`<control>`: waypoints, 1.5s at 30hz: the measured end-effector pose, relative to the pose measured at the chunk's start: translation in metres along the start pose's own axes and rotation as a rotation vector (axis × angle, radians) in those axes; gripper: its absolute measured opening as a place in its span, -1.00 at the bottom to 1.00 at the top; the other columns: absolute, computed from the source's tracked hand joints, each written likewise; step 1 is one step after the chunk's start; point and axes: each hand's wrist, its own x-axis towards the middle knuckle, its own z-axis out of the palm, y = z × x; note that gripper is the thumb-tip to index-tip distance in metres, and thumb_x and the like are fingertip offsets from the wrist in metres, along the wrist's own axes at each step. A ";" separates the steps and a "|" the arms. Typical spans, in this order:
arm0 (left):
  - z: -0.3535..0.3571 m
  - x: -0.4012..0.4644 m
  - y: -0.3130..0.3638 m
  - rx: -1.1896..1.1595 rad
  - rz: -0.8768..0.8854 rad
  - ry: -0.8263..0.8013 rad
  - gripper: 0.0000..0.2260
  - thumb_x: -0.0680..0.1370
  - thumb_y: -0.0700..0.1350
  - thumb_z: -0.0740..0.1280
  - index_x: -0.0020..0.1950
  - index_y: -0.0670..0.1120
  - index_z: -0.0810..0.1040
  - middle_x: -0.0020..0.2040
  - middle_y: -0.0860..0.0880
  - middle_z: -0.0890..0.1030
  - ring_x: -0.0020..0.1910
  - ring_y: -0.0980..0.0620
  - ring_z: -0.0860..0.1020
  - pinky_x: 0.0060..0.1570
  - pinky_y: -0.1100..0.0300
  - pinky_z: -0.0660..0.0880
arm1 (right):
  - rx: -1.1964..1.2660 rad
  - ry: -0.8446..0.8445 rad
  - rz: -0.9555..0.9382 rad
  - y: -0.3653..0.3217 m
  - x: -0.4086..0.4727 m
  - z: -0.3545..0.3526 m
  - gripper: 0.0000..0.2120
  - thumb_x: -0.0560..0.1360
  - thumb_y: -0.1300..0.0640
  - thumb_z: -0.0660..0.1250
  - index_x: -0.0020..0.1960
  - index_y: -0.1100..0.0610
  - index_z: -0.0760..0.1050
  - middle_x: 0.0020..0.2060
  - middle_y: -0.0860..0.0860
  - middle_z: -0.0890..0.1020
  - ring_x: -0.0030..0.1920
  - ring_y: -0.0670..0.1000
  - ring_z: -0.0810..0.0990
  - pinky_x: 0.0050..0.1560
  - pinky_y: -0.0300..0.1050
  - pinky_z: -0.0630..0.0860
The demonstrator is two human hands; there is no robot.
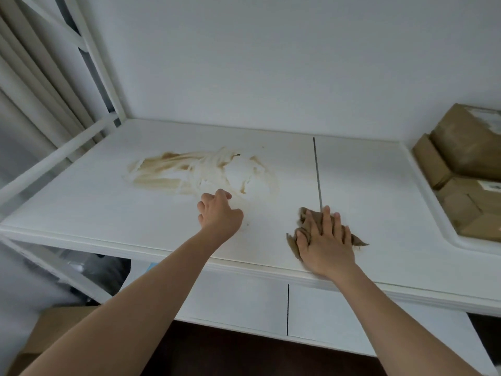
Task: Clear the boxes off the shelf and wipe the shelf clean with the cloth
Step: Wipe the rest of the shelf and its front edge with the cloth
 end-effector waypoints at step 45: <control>0.020 0.065 -0.032 0.105 0.610 0.198 -0.60 0.55 -0.15 0.23 0.39 -0.09 0.27 0.28 -0.07 0.24 0.21 -0.06 0.24 0.17 0.14 0.19 | 0.095 0.111 0.133 -0.073 0.088 -0.001 -0.36 0.60 -0.26 -0.16 0.59 -0.03 -0.16 0.56 0.02 -0.27 0.54 0.09 -0.32 0.49 0.19 -0.33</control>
